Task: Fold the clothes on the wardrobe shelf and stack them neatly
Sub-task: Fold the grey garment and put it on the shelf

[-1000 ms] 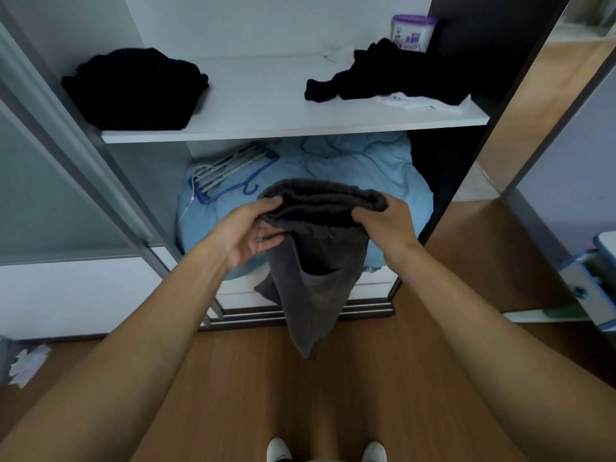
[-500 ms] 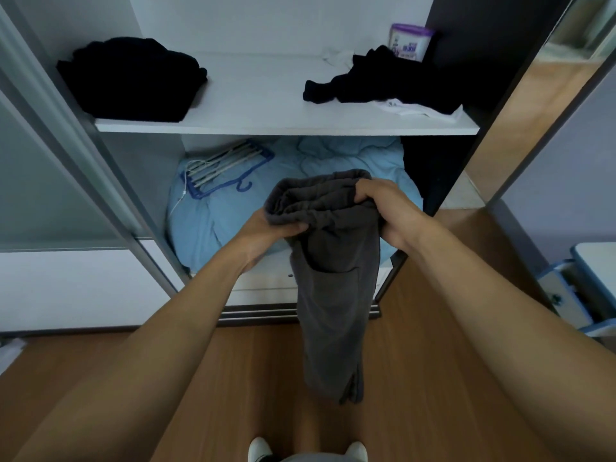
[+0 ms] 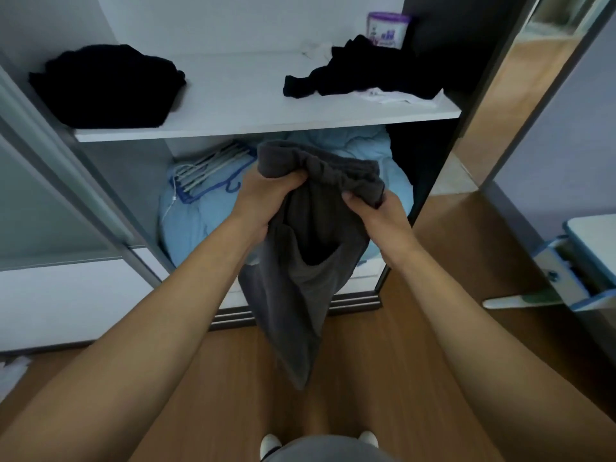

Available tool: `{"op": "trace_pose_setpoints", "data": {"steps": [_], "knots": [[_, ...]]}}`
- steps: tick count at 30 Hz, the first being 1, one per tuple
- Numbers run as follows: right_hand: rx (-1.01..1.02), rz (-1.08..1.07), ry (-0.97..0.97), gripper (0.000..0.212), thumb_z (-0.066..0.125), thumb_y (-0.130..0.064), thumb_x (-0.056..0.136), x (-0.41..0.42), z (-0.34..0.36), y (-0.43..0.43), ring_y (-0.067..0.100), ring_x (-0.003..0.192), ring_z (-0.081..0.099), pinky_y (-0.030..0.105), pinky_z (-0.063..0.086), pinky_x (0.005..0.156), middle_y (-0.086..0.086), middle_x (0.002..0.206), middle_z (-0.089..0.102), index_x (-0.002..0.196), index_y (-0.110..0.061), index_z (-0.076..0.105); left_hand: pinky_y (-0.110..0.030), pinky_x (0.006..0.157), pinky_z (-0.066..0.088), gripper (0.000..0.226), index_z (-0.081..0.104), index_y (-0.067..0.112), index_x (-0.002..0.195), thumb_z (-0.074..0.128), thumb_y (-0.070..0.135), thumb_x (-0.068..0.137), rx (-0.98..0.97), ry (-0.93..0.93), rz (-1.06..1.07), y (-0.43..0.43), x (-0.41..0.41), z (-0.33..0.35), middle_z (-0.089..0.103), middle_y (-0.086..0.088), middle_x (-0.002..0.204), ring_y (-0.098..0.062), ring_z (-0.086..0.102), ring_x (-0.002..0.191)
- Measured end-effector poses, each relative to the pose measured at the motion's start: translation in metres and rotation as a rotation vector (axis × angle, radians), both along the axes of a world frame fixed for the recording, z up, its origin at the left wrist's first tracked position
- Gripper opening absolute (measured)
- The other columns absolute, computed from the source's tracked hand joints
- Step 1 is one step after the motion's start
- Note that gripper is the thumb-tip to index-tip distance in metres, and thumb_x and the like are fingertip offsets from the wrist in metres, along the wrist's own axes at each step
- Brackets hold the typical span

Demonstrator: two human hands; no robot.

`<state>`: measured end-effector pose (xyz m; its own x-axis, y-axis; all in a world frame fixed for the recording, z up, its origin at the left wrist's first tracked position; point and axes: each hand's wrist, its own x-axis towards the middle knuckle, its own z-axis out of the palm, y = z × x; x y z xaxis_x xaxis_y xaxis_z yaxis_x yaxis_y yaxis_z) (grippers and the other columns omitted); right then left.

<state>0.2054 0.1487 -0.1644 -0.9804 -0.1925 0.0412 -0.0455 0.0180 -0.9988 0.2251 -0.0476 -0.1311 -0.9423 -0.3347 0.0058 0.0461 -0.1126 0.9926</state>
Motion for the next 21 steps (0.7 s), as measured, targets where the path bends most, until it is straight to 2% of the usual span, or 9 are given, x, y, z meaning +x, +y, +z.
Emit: {"op": "trace_pose_setpoints", "data": {"steps": [2, 4, 7, 10, 13, 15, 18, 21], "knots": [[-0.042, -0.025, 0.002, 0.023, 0.075, -0.038, 0.081, -0.001, 0.004, -0.007, 0.010, 0.103, 0.069, 0.034, 0.055, 0.096, -0.010, 0.103, 0.076, 0.102, -0.030, 0.074, -0.025, 0.080, 0.056, 0.026, 0.073, 0.016, 0.099, 0.082, 0.005, 0.077, -0.088, 0.066, -0.038, -0.012, 0.006, -0.001, 0.078, 0.001, 0.096, -0.012, 0.073, 0.092], [-0.128, 0.055, -0.045, 0.017, 0.075, -0.034, 0.080, 0.000, 0.007, -0.013, 0.014, 0.104, 0.070, 0.035, 0.055, 0.097, -0.003, 0.104, 0.077, 0.097, -0.029, 0.076, -0.028, 0.083, 0.057, 0.028, 0.074, 0.020, 0.099, 0.085, 0.011, 0.075, -0.097, 0.113, -0.093, -0.028, 0.012, -0.002, 0.077, -0.004, 0.102, -0.018, 0.073, 0.098], [-0.279, 0.163, -0.152, 0.013, 0.072, -0.029, 0.083, 0.005, 0.013, -0.025, 0.018, 0.103, 0.072, 0.030, 0.057, 0.087, 0.003, 0.105, 0.077, 0.093, -0.026, 0.079, -0.024, 0.079, 0.057, 0.039, 0.078, 0.025, 0.097, 0.093, 0.038, 0.063, -0.019, 0.018, -0.146, -0.053, 0.021, -0.008, 0.077, -0.003, 0.107, -0.018, 0.072, 0.102], [-0.391, 0.188, -0.270, 0.016, 0.067, -0.025, 0.091, 0.010, 0.024, -0.039, 0.018, 0.099, 0.073, 0.027, 0.058, 0.079, 0.005, 0.105, 0.077, 0.101, -0.017, 0.076, -0.032, 0.087, 0.057, 0.066, 0.075, 0.024, 0.112, 0.091, 0.058, 0.057, 0.113, -0.151, -0.233, -0.076, 0.028, -0.030, 0.073, -0.007, 0.119, -0.022, 0.069, 0.113], [-0.393, 0.188, -0.372, 0.029, 0.065, -0.030, 0.093, 0.016, 0.036, -0.049, 0.019, 0.102, 0.072, 0.030, 0.058, 0.082, 0.006, 0.111, 0.075, 0.116, -0.013, 0.071, -0.035, 0.091, 0.055, 0.071, 0.078, 0.027, 0.110, 0.090, 0.065, 0.051, 0.257, -0.288, -0.340, -0.089, 0.037, -0.055, 0.072, -0.004, 0.121, -0.020, 0.067, 0.115], [-0.382, 0.195, -0.416, 0.034, 0.065, -0.034, 0.093, 0.016, 0.044, -0.053, 0.018, 0.102, 0.072, 0.029, 0.059, 0.081, 0.005, 0.112, 0.075, 0.119, -0.013, 0.070, -0.035, 0.090, 0.055, 0.079, 0.075, 0.026, 0.110, 0.092, 0.066, 0.043, 0.274, -0.360, -0.382, -0.089, 0.045, -0.069, 0.074, -0.002, 0.117, -0.018, 0.069, 0.111], [-0.317, 0.188, -0.499, 0.036, 0.065, -0.036, 0.094, 0.008, 0.056, -0.054, 0.022, 0.102, 0.072, 0.033, 0.059, 0.080, 0.009, 0.113, 0.075, 0.119, -0.010, 0.070, -0.031, 0.082, 0.059, 0.075, 0.067, 0.024, 0.118, 0.093, 0.054, 0.054, 0.220, -0.339, -0.450, -0.077, 0.049, -0.073, 0.073, -0.004, 0.119, -0.019, 0.069, 0.112], [-0.227, 0.167, -0.630, 0.027, 0.064, -0.031, 0.095, -0.007, 0.064, -0.042, 0.024, 0.082, 0.075, 0.034, 0.061, 0.068, 0.012, 0.095, 0.077, 0.102, -0.007, 0.073, -0.032, 0.083, 0.059, 0.064, 0.065, 0.022, 0.122, 0.090, 0.042, 0.066, 0.180, -0.266, -0.335, -0.061, 0.041, -0.063, 0.072, -0.008, 0.120, -0.024, 0.069, 0.112]]}}
